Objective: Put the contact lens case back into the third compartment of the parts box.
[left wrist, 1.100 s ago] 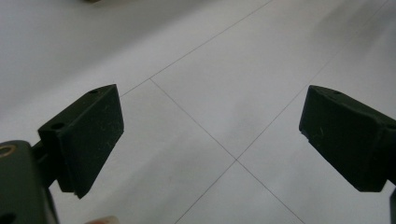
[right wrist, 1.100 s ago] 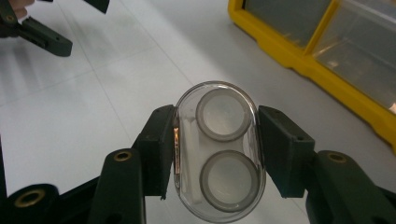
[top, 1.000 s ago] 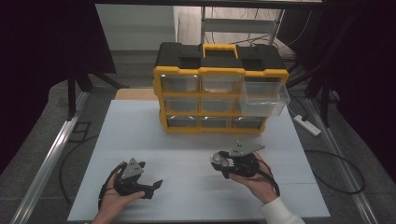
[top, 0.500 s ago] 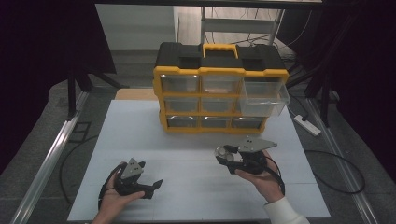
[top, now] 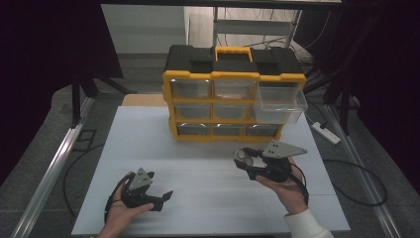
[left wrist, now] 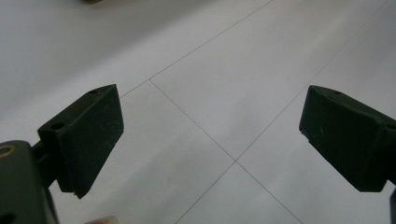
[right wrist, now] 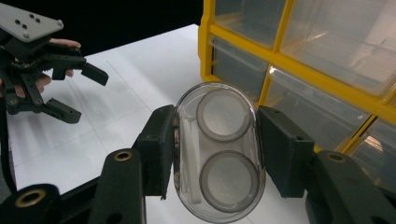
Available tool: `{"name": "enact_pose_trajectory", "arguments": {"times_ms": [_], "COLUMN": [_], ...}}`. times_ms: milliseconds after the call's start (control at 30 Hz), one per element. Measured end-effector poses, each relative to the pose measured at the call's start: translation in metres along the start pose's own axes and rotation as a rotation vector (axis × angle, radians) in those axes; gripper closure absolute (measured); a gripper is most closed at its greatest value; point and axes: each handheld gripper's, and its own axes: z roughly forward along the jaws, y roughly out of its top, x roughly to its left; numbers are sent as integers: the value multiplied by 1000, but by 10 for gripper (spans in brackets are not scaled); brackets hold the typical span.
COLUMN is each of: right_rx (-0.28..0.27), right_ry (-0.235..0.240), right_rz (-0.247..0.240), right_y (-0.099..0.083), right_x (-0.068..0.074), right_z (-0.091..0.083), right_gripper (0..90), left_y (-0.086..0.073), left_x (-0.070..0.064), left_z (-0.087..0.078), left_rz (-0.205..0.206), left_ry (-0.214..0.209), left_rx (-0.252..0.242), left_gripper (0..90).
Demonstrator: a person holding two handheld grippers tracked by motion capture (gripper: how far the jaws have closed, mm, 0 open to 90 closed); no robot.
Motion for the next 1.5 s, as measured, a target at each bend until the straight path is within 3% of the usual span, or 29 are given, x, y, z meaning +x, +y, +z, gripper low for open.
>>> {"name": "enact_pose_trajectory", "arguments": {"times_ms": [100,433,800,1200,1500], "right_rx": [-16,-67,-111,-163,-186], "right_ry": [14,17,1,-9,-19], "right_rz": [17,8,24,10,14], "right_y": [3,15,20,30,37], "right_x": [1,4,0,1,1], "right_z": [-2,-13,-23,-34,-37], "right_gripper": [488,488,489,489,490], "left_y": [0,0,0,0,1], "left_x": [0,0,0,1,2], "left_z": [0,0,0,0,-2], "left_rz": [0,-4,-7,-5,-26], "left_ry": [0,-2,1,3,-7], "left_rx": [1,-1,-2,0,-14], "left_gripper": [68,68,68,68,68]}}
